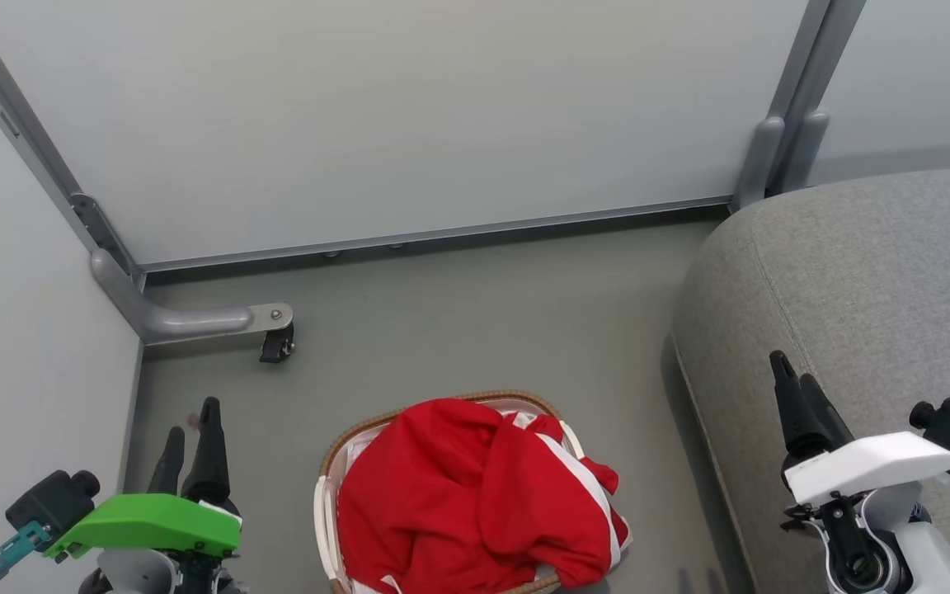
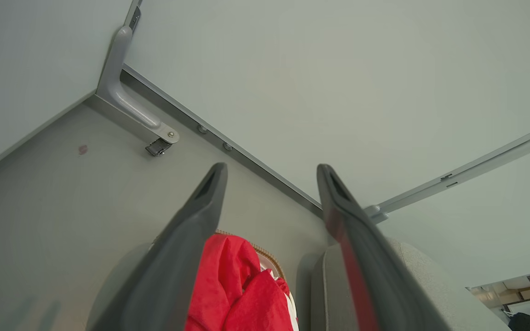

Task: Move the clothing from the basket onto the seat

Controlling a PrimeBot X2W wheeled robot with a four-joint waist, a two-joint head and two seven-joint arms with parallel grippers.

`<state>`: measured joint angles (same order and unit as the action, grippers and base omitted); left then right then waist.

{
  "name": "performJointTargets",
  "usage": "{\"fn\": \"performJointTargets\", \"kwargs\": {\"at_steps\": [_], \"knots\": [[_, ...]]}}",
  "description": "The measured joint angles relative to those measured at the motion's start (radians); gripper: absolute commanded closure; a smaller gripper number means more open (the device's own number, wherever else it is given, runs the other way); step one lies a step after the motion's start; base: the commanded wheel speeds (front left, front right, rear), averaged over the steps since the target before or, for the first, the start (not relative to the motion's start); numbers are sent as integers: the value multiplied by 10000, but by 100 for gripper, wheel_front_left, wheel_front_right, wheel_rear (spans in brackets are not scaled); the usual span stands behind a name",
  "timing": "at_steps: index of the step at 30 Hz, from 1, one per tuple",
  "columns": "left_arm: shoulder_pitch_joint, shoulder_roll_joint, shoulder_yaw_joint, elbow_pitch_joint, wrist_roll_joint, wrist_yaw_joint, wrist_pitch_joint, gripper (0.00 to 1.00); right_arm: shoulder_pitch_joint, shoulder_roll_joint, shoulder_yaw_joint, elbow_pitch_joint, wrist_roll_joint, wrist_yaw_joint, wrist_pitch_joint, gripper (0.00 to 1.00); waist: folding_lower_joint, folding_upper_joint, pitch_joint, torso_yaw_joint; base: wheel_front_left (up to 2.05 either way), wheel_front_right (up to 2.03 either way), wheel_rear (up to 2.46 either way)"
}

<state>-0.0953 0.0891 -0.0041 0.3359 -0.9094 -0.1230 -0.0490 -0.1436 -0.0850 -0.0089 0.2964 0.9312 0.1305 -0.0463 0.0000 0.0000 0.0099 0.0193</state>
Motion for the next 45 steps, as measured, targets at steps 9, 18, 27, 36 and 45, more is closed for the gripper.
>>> {"fn": "performJointTargets", "kwargs": {"at_steps": [9, 18, 27, 36, 45], "knots": [[-25, 176, -362, 59, 1350, 92, -318, 0, -114, -23, 151, -12, -1398, 0, -322, 0, 0, 0, 17, 23, 0, 0, 0], [-74, 265, -738, 73, 2508, 222, -583, 0, -277, -77, 337, 15, -2658, 0, -591, 0, 0, 0, 31, 22, 0, 0, 0], [-104, 341, -1032, 186, 3584, 403, -844, 0, -288, 6, 433, 115, -3852, 0, -857, 0, 0, 0, 31, 12, 0, 0, 0], [-109, 332, -1237, 364, 4435, 535, -1066, 0, -281, 159, 347, 198, -4949, 0, -1089, 0, 0, 0, 29, 7, 0, 0, 0], [-109, 268, -1338, 439, 5281, 619, -1283, 0, -162, 299, 322, 286, -5925, 0, -1306, 0, 0, 0, 30, 8, 0, 0, 0]]}}
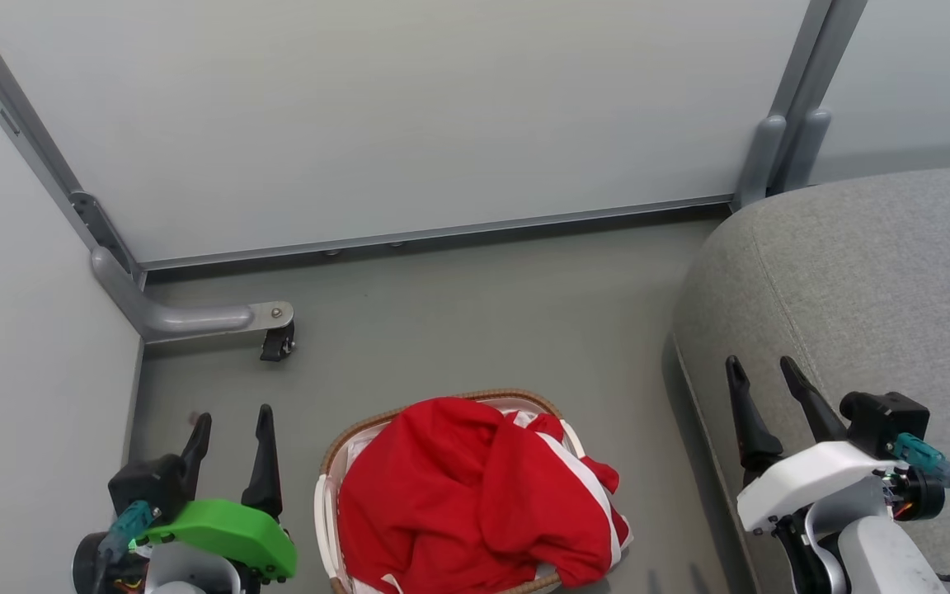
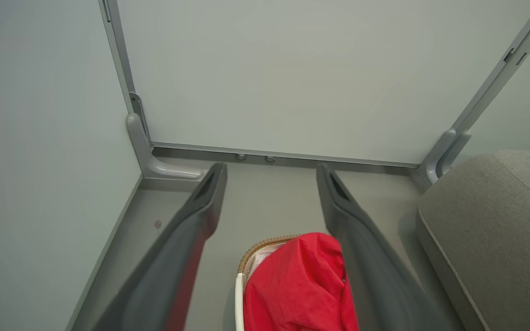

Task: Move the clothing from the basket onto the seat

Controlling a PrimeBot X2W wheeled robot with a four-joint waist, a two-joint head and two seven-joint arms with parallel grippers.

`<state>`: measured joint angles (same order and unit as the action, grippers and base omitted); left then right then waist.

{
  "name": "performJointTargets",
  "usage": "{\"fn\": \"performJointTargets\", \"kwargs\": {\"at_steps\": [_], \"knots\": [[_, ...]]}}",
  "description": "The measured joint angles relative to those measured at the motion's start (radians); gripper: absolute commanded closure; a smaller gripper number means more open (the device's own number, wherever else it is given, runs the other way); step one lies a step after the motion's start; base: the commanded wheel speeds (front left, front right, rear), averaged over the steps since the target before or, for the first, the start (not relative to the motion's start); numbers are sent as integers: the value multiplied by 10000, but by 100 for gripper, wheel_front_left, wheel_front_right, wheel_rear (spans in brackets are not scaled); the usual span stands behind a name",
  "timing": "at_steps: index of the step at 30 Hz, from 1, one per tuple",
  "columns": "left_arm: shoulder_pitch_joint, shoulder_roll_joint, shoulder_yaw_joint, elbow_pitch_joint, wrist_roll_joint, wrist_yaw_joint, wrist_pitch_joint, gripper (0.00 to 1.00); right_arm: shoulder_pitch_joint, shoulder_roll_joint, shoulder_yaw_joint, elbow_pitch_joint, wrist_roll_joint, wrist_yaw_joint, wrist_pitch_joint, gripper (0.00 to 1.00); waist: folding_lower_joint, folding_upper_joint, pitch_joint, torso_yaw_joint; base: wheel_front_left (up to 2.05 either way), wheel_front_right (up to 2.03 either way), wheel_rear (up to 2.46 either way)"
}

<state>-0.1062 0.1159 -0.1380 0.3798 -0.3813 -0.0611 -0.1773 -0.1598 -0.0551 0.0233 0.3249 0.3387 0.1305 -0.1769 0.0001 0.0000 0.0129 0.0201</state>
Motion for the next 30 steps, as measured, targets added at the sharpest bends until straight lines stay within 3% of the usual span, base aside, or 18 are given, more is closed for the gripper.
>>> {"fn": "performJointTargets", "kwargs": {"at_steps": [16, 30], "knots": [[129, -232, 23, 82, 1246, 67, -359, 0, -4, 58, 69, 307, -1486, 2, -351, 0, -1, 0, 27, -13, 0, 0, 0], [-628, -376, -31, 251, 2242, -372, -617, 0, -822, 65, 56, -90, -2660, 2, -621, 0, 0, 0, 1184, -116, 0, 0, 0]]}}
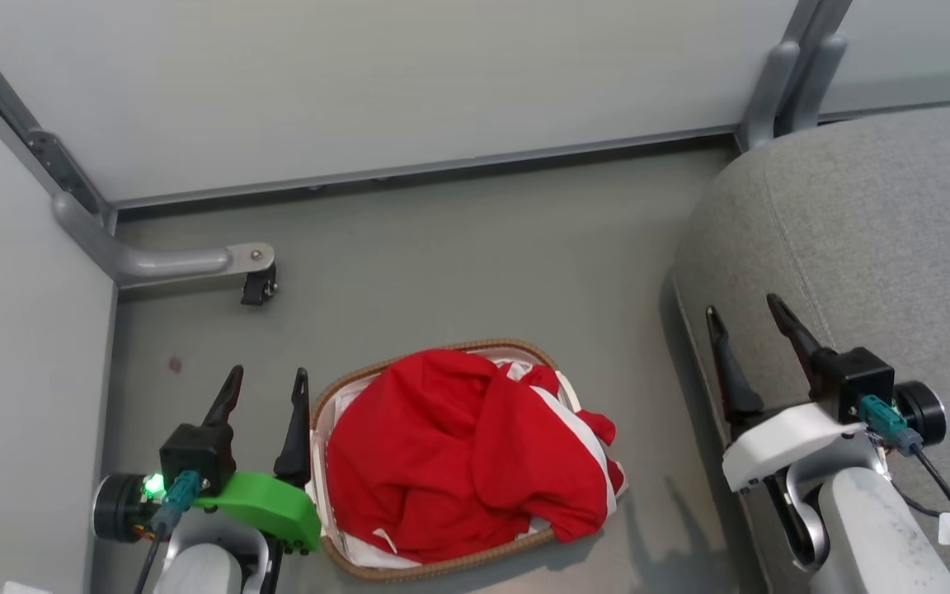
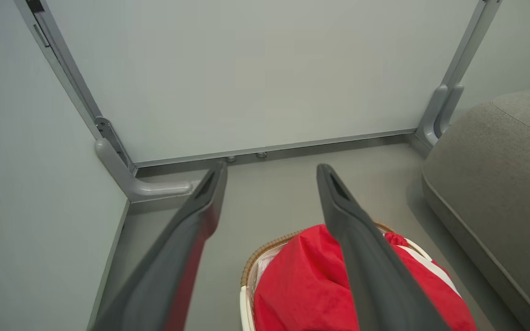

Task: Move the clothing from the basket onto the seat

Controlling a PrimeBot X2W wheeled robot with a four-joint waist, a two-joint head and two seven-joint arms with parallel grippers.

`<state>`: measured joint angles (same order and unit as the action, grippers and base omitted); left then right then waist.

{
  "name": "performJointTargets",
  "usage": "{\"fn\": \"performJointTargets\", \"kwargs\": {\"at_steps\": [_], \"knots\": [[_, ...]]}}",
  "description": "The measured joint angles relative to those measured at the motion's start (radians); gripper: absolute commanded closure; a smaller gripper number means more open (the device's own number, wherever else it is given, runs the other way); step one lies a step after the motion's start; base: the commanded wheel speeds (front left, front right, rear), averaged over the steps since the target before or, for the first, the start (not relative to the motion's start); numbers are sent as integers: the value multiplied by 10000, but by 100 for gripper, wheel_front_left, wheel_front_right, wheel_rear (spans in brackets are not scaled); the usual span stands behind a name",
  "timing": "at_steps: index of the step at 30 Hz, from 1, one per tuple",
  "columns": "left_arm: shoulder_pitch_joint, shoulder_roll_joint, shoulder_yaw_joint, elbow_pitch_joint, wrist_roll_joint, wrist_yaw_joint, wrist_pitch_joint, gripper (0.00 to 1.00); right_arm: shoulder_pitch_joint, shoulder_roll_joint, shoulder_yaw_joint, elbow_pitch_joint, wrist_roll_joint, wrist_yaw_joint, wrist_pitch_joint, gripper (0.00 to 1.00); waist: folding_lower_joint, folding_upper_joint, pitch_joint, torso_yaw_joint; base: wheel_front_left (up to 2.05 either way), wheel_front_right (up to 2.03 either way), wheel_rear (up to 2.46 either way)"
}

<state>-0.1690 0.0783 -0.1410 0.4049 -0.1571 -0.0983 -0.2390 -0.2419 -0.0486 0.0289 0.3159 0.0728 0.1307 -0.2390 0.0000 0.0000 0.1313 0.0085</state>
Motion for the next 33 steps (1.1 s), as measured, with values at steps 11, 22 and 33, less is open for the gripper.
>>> {"fn": "performJointTargets", "kwargs": {"at_steps": [11, 22, 33], "knots": [[-1701, 25, -324, 757, 464, -261, -188, 0, -1202, -2, 173, -767, -621, 2, -184, 0, 0, 0, 1804, -287, 0, 0, 0], [-3485, 477, -905, 2004, 198, -307, -251, 0, -2271, -8, 347, -1676, -541, 2, -230, 0, 1, 0, 3874, -714, 0, 0, 0], [-5002, 951, -1831, 3785, -19, -309, -253, 0, -2744, -8, 569, -2280, -274, 2, -228, 0, 1, 0, 5612, -1247, 0, 0, 0]]}}
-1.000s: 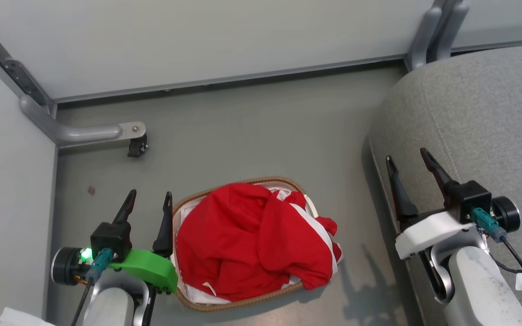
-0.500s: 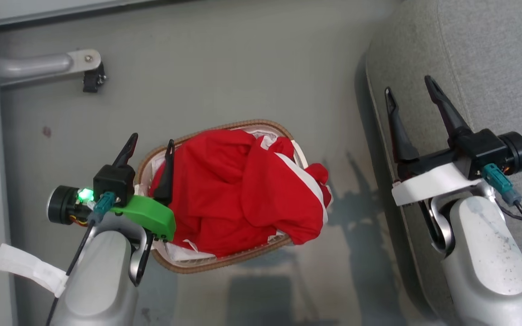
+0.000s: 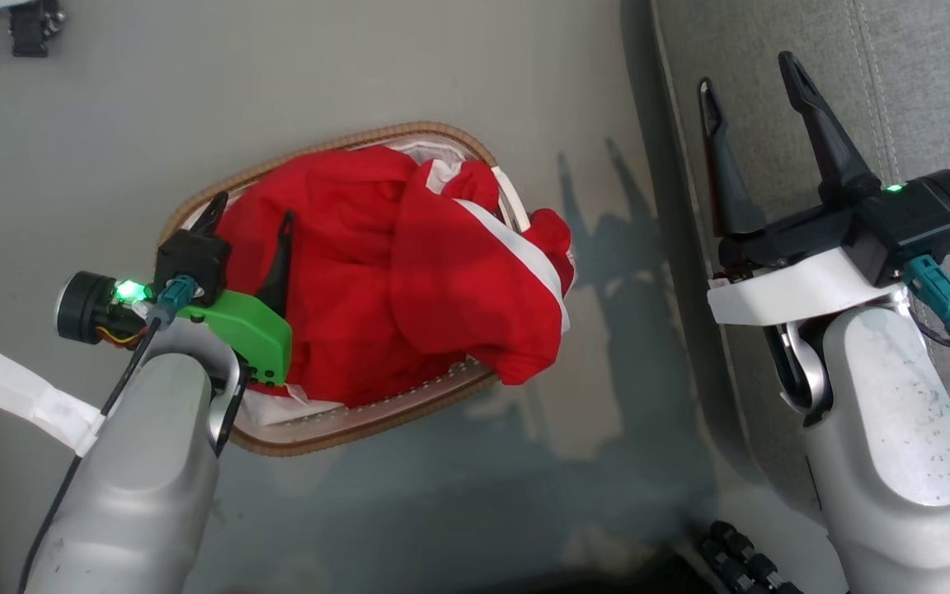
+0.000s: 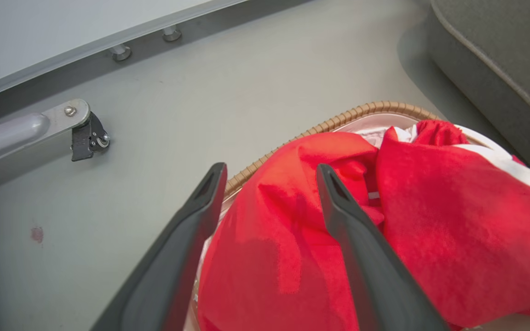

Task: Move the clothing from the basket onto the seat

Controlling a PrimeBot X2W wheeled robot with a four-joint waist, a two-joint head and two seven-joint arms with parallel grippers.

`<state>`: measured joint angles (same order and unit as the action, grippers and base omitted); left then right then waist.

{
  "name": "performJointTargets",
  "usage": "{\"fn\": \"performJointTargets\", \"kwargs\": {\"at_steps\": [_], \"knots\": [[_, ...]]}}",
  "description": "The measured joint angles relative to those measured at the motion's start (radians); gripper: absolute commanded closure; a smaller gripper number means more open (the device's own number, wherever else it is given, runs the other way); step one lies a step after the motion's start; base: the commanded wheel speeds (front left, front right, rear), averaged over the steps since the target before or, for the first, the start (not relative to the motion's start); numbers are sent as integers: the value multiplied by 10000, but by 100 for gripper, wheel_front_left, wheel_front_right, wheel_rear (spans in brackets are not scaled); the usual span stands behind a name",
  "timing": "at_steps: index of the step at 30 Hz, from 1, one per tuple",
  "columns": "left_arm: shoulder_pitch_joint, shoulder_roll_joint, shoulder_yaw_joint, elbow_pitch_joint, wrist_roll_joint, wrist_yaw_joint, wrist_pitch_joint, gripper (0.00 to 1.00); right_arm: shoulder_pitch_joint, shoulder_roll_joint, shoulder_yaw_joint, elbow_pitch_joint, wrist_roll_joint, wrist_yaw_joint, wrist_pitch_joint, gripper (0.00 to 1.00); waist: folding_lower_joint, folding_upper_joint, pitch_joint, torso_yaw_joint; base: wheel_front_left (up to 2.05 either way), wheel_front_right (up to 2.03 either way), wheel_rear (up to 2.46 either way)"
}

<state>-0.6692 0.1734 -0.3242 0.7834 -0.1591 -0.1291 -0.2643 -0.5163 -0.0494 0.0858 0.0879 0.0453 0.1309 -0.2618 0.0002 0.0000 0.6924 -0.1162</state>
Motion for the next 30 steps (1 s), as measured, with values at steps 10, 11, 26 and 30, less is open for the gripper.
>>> {"fn": "performJointTargets", "kwargs": {"at_steps": [10, 11, 26, 30], "knots": [[-1247, 278, -483, 2372, 203, 0, 0, 0, -70, 0, 132, -297, 242, 0, 0, 0, -1, 0, 1131, -498, 0, 0, 0], [-1353, 234, -495, 2583, 174, 0, 0, 0, -74, -2, 142, -309, 245, 0, 0, 0, -1, 0, 1225, -534, 0, 0, 0], [-2138, -121, -2786, 3708, -558, 0, 0, 100, -177, 0, 203, -405, 349, 0, 0, 0, -1, 0, 2026, -698, 0, 0, 0], [-2126, -242, -3264, 3937, -1070, 0, 2, 100, -179, 12, 334, -290, 293, 0, -2, 0, -1, 0, 1857, -694, 0, 0, 0]]}}
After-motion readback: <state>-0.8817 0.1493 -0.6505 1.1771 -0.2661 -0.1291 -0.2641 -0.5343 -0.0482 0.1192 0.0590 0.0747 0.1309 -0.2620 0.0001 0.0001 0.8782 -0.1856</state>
